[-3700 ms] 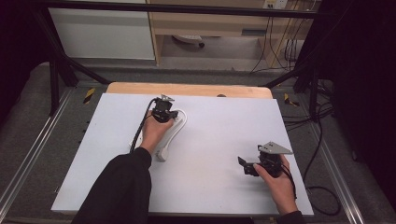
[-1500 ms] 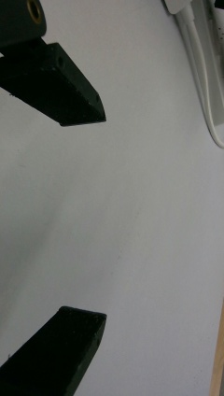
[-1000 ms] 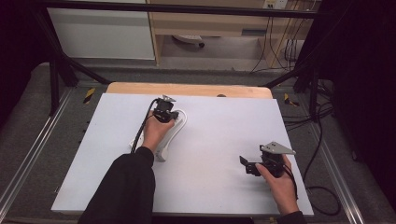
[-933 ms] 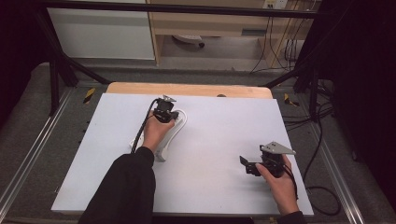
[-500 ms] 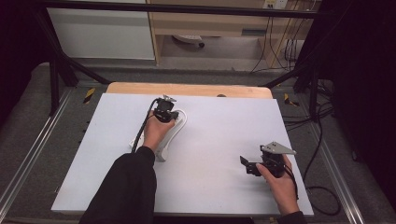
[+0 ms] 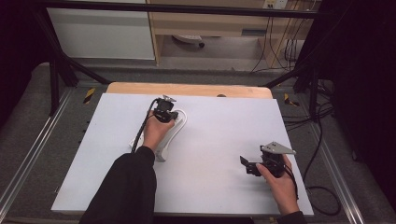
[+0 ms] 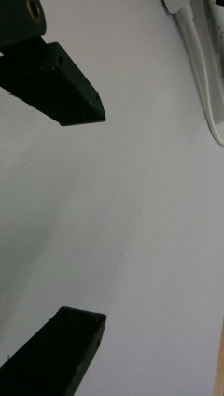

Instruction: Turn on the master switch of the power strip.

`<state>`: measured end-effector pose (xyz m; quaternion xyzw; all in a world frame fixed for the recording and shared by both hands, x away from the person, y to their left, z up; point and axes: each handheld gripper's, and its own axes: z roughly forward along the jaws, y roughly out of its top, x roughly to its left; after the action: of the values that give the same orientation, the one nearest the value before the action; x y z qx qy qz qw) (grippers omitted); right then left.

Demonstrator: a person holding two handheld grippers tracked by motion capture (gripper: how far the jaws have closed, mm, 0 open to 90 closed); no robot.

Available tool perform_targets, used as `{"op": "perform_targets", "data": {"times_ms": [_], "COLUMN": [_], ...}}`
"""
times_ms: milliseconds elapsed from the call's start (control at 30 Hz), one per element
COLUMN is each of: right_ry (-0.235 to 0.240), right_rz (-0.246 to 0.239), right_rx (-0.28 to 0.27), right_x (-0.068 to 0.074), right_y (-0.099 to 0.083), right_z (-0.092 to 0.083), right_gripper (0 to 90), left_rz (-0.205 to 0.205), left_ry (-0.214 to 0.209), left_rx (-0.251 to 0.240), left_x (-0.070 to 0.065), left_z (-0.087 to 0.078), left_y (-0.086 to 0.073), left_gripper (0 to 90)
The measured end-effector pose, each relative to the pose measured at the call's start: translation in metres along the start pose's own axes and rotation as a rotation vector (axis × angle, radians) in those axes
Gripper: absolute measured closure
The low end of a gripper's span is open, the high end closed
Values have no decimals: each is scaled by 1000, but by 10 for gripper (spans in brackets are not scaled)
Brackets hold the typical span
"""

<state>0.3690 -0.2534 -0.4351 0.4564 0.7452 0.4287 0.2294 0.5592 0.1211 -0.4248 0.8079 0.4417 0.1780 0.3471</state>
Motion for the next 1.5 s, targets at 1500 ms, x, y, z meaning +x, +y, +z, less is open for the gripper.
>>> {"op": "perform_targets", "data": {"times_ms": [1500], "right_ry": [-1], "right_rz": [8], "right_rx": [-15], "right_x": [0], "right_y": [1], "right_z": [1], "right_gripper": [49], "left_rz": [13], "left_ry": [-9], "left_rx": [-105], "left_x": [-10], "left_z": [-12], "left_y": [5], "left_gripper": [834]}}
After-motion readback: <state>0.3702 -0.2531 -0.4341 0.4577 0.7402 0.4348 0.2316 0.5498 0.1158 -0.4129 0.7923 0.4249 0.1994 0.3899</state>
